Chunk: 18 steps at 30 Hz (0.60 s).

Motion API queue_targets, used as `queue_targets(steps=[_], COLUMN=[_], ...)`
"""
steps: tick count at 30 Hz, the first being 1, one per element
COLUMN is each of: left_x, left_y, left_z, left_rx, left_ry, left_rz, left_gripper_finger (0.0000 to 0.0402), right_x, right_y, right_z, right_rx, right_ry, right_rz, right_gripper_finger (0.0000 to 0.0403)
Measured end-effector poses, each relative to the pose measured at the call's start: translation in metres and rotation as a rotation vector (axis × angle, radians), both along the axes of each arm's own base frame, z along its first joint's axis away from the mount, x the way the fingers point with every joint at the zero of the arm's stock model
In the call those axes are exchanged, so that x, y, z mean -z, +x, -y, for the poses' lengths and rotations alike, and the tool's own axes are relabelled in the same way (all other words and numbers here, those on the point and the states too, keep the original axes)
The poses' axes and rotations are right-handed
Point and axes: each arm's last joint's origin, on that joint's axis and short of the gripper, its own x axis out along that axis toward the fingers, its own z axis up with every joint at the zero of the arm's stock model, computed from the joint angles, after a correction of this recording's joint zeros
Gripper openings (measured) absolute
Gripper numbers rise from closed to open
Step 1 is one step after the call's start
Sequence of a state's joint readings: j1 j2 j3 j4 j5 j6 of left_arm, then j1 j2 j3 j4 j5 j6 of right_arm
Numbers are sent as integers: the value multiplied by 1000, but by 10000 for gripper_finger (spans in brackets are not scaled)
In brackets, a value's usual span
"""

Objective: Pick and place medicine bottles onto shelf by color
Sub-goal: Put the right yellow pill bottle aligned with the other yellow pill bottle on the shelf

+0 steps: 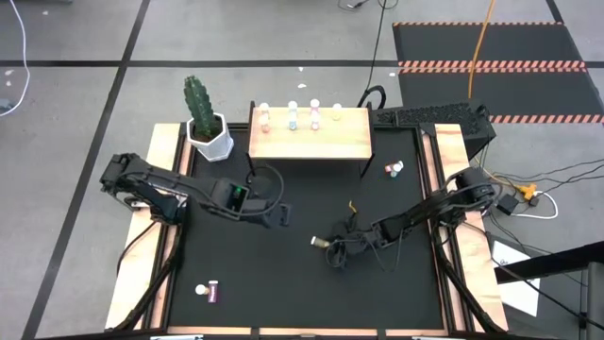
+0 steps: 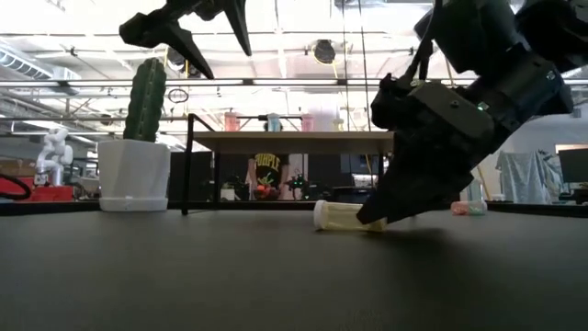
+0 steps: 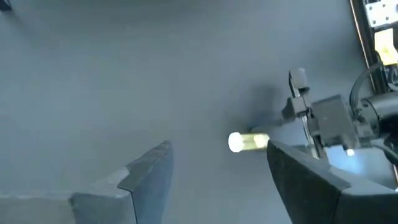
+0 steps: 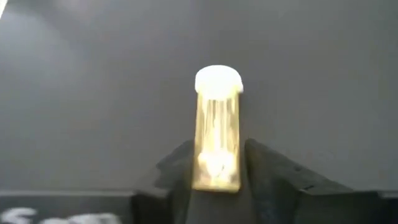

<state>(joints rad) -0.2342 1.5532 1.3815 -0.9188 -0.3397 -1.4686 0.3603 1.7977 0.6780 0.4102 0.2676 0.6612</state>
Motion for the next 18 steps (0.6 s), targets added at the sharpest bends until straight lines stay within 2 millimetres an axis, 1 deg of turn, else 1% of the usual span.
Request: queue_targets(steps=[2,4,6,8,13,15,18], left_x=[0,0,-1,-4,-14,-20,-29], left_y=[0,0,2,6,19,22,28], left_z=[2,4,5,5,2,2,3], left_rx=[0,3,4,20,142,207,317], left_ry=[-5,-8,-8,17,127,176,271], left_rz=[3,13,34,83,201,243,313], left_gripper_finger=[254,254,255,255,259,261,260], right_x=[-2,-5,-11,-18,-47,-58,-83], right_y=[-2,-3,-4,-6,-9,-15,-24], right_z=[0,1,0,0,4,7,11], right_rx=[3,-2,-12,-34,-11,18,44], right_ry=[3,7,15,5,-12,-18,5], right_rz=[-11,-15,-5,11,133,181,306], right_gripper_finger=[109,93,87,91,115,114,102])
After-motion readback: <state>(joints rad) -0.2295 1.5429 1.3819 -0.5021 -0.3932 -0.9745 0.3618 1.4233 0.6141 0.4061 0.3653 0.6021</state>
